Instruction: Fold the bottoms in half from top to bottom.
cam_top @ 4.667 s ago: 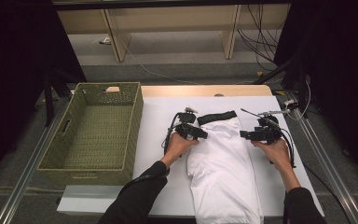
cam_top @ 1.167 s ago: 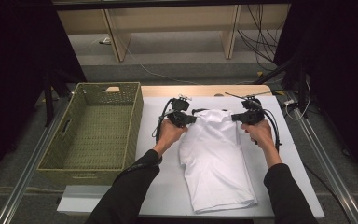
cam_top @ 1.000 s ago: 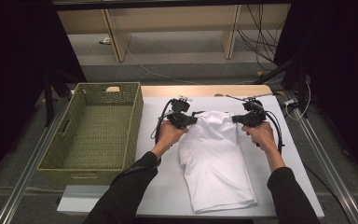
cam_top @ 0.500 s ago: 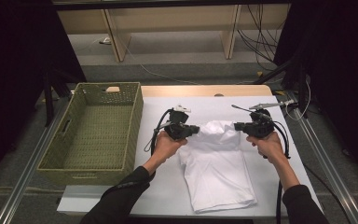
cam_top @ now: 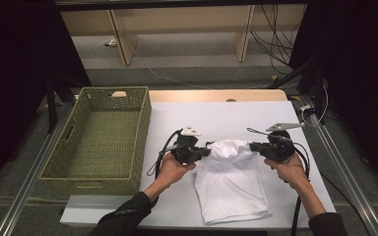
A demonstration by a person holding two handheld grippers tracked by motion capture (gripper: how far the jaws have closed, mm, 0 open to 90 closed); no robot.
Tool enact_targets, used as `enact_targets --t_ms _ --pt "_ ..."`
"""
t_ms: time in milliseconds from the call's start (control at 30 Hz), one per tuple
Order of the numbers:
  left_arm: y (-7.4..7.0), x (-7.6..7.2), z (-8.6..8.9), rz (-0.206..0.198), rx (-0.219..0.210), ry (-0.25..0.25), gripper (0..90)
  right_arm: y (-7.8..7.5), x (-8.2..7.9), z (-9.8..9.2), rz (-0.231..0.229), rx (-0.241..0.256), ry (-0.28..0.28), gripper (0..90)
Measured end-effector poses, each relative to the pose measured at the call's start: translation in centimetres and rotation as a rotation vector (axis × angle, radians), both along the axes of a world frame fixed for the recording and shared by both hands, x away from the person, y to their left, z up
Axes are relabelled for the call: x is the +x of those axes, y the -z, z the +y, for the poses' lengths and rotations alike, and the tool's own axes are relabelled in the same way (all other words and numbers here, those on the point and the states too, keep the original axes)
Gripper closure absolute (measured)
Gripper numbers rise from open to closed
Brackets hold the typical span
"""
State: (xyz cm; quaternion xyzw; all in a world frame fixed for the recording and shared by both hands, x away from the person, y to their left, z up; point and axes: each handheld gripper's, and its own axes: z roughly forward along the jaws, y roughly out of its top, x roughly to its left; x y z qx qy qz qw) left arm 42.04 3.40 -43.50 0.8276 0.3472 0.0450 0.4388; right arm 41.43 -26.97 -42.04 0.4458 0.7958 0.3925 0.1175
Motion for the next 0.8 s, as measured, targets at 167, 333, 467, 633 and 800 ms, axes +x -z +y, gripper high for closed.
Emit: enact_targets --t_ms 167,333,467,633,800 --pt "0.2 -1.3 -0.2 0.003 0.013 0.033 87.8 0.4 -1.4 -0.1 -0.010 -0.010 -0.008 89.3" --pt "0.8 -2.5 -0.3 0.009 0.030 0.067 87.8 0.9 -2.9 -0.2 -0.017 -0.019 -0.019 89.1" --pt "1.7 -3.4 -0.4 0.024 0.059 0.095 87.7 1.3 -3.8 -0.2 -0.010 -0.035 -0.027 88.9" --pt "2.9 -4.1 -0.6 0.051 0.083 0.113 87.7 2.2 -4.7 0.0 0.026 -0.071 -0.046 88.8" --pt "3.4 -4.5 -0.8 0.061 0.105 0.135 87.5 3.0 -5.5 0.0 0.049 -0.124 -0.049 88.6"
